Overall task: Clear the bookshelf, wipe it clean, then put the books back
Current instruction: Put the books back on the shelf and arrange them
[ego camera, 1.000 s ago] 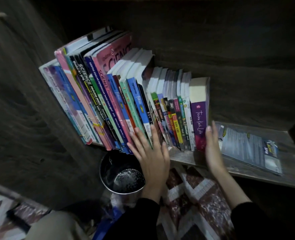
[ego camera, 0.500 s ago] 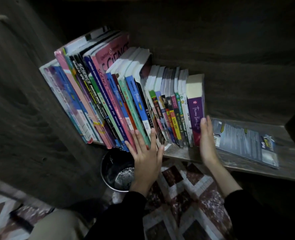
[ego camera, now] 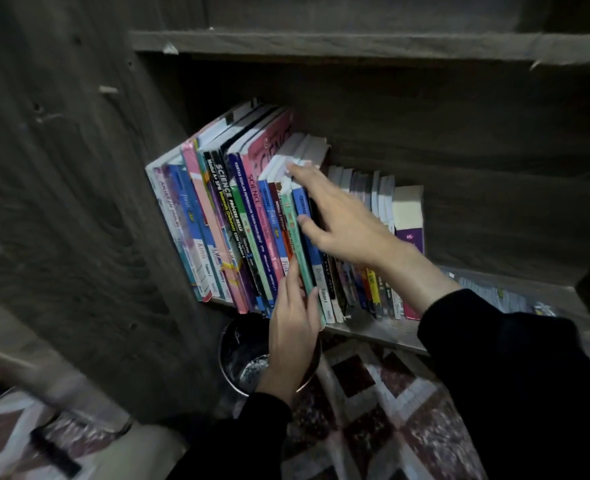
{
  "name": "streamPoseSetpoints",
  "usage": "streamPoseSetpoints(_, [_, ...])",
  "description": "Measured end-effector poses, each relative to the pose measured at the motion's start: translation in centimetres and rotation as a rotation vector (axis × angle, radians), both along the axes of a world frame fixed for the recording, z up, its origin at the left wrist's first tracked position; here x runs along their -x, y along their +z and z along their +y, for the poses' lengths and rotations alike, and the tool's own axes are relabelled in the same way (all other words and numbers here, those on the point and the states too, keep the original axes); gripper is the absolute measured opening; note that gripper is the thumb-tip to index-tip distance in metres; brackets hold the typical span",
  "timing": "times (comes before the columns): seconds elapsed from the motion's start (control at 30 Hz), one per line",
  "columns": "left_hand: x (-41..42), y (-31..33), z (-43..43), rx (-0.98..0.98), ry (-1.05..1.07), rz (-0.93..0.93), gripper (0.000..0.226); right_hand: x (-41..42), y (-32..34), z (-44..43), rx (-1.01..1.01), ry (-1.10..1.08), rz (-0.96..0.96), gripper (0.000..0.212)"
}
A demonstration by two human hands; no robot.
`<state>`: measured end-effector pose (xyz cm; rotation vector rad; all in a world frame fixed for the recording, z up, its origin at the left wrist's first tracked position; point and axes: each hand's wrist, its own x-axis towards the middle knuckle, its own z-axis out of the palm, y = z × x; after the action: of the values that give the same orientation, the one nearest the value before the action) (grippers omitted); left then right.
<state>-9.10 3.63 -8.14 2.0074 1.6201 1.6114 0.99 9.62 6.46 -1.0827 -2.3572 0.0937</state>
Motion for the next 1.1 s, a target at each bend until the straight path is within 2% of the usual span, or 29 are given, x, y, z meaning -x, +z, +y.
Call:
streamPoseSetpoints(0.33, [-0.6, 0.6, -0.3, -0.015, -0.036, 0.019, 0.051, -1.4, 0.0, -0.8, -0.105, -0.05, 0.073, 0.047])
streamPoseSetpoints(0.4, [-0.8, 1.2, -0.3, 0.07, -0.012, 0.032, 0.055, -2.0, -0.2, -1.0, -0.114, -0.065, 0.094, 0.046])
streamPoseSetpoints(0.5, [-1.5, 2.0, 1.0, 0.401, 0.102, 0.08, 0.067, -2.7, -0.5, -1.3, -0.133, -0.087, 0.121, 0.047])
streamPoseSetpoints(0.57, [-2.0, 2.7, 1.5, 0.51, 0.086, -0.002, 0.068, -3.1, -0.5, -1.4, -0.141, -0.095, 0.118, 0.047])
streamPoseSetpoints(0.67, [-2.0, 2.9, 1.5, 0.474, 0.004, -0.253, 0.041, -3.2, -0.3, -1.6, -0.134, -0.098, 0.1, 0.048])
streamPoseSetpoints(0.7, [-1.9, 3.0, 1.5, 0.444, 0.002, -0.263, 0.046, -3.2, -0.3, -1.6, -0.13, -0.094, 0.099, 0.048])
streamPoseSetpoints(0.77, [-1.6, 3.4, 1.4, 0.376, 0.034, -0.199, 0.058, -3.0, -0.3, -1.7, -0.12, -0.098, 0.105, 0.049])
streamPoseSetpoints(0.83, [-1.5, 4.1, 1.3, 0.33, 0.07, -0.196, 0.058, -2.9, -0.4, -1.7, -0.122, -0.104, 0.116, 0.049])
streamPoseSetpoints(0.97, [-1.8, 5.0, 1.3, 0.418, 0.066, -0.052, 0.066, -2.7, -0.3, -1.7, -0.11, -0.101, 0.112, 0.05])
streamPoseSetpoints(1.1, [-2.3, 3.9, 0.5, 0.438, 0.078, 0.041, 0.059, -2.7, -0.3, -1.9, -0.118, -0.108, 0.1, 0.049])
